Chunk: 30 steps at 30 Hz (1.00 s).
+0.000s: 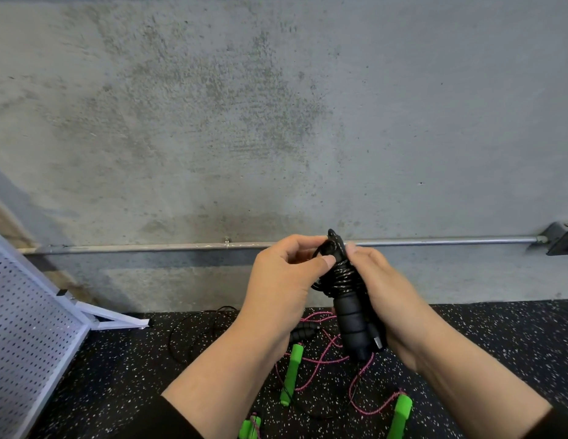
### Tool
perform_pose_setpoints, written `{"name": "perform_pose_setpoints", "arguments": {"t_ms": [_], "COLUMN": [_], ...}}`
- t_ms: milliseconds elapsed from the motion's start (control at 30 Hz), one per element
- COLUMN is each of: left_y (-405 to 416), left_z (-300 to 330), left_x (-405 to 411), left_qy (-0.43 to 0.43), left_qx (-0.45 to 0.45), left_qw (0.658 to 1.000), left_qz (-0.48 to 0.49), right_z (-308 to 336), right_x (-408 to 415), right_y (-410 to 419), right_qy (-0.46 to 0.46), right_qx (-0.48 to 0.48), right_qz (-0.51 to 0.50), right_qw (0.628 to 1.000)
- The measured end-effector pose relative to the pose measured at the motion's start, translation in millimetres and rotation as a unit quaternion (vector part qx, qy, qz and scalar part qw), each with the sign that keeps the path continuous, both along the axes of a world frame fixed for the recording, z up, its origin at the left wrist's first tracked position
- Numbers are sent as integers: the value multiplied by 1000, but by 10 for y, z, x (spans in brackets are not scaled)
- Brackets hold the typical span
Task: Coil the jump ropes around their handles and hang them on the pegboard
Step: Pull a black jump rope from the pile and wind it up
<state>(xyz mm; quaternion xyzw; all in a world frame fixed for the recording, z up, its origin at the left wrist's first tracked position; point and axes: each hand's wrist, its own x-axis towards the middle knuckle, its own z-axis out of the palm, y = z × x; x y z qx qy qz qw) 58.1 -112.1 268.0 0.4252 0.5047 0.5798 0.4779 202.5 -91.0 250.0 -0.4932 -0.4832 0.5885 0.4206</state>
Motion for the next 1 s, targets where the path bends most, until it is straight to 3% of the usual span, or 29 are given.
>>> {"name": "perform_pose_setpoints", "arguments": {"t_ms": [500, 767, 1000], "left_y": [22, 5, -7], "left_z": [-7, -12, -10], "left_x": [-23, -13, -18], "left_qy": [61, 138, 172], "left_qx": [21, 34, 55], "left_qw": [998, 990, 984], "left_qz": [4, -4, 8], "right_z": [10, -14, 25], "right_x": [-24, -48, -5], "right_y": [-31, -17, 6], "right_qy": [-39, 4, 4], "right_qx": [49, -7, 13], "right_qz": [-15, -25, -16], "right_qw": [998, 1000, 1000]}}
